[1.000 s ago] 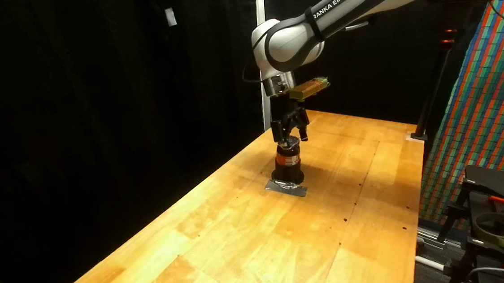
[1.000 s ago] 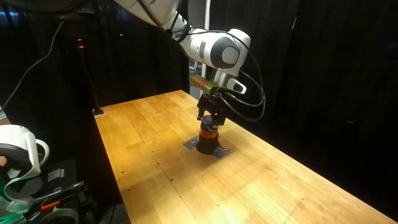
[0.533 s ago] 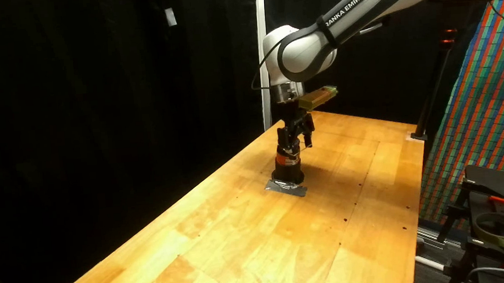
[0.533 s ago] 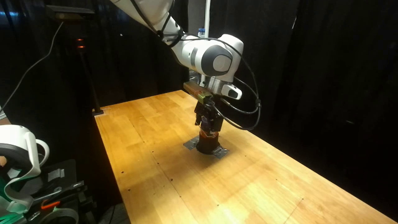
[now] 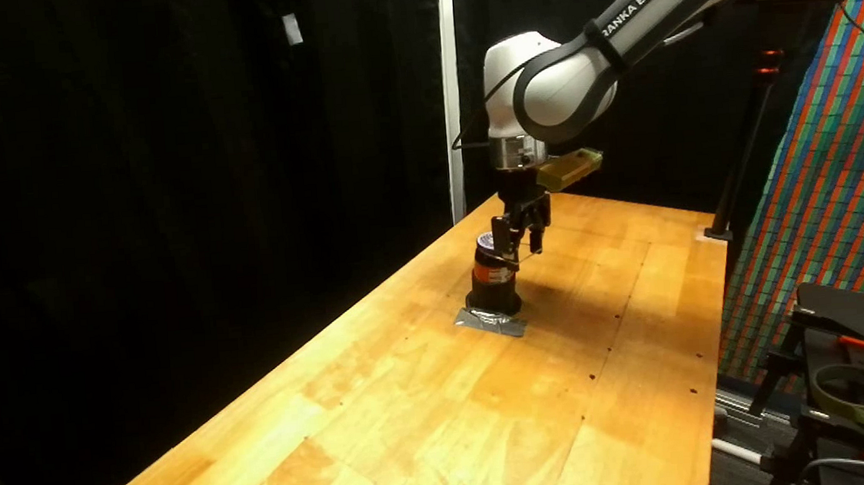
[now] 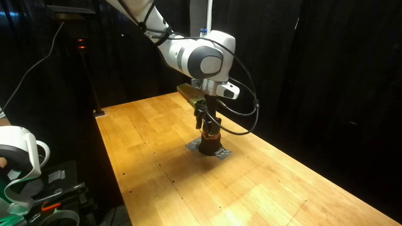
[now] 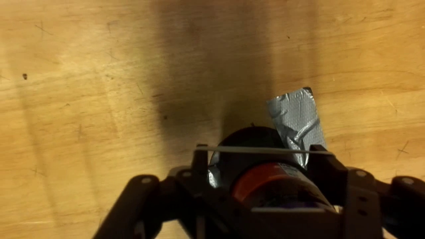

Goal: Put the rubber band on the cup

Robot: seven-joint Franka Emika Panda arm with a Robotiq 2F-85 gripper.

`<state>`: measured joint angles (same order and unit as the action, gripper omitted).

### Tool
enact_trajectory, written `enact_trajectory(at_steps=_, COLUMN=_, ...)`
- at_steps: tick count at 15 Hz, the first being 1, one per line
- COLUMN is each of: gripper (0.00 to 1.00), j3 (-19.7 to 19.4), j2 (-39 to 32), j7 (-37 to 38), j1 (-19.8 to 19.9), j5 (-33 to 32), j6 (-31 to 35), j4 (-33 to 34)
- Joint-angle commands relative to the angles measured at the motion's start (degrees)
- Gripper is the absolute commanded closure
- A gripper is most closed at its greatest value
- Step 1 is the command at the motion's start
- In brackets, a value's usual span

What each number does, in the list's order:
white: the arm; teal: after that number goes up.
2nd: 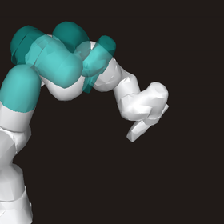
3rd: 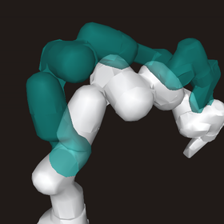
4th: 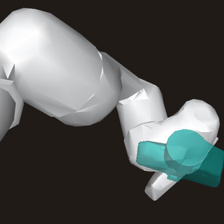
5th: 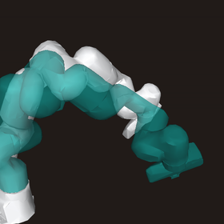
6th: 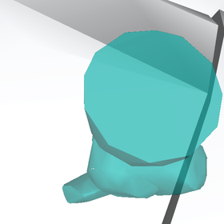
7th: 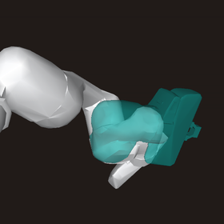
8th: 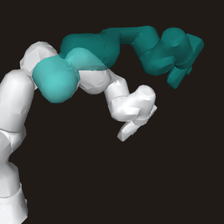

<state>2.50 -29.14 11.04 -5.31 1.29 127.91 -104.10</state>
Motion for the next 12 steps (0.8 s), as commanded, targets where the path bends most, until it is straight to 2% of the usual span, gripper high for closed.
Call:
enact_trajectory(at_steps=1, gripper=0.51, j3=-0.12, j2=8.50, j7=-1.53, j1=0.20, j5=0.24, j6=3.63, j4=-11.35)
enact_trajectory(at_steps=3, gripper=0.66, j3=-0.18, j2=10.64, j7=-1.84, j1=-0.10, j5=-0.52, j6=8.28, j4=-15.10)
enact_trajectory(at_steps=6, gripper=0.89, j3=-0.92, j2=12.80, j7=-0.33, j1=-1.19, j5=-3.72, j6=18.97, j4=-20.47)
enact_trajectory(at_steps=8, gripper=0.95, j3=-1.36, j2=14.03, j7=0.32, j1=-1.69, j5=-6.00, j6=28.66, j4=-24.65)
enact_trajectory(at_steps=10, gripper=0.97, j3=-2.82, j2=14.43, j7=1.52, j1=-2.77, j5=-9.12, j6=38.39, j4=-28.27)
enact_trajectory(at_steps=12, gripper=0.92, j3=-6.38, j2=14.37, j7=3.52, j1=-5.11, j5=-13.33, j6=47.99, j4=-31.12)
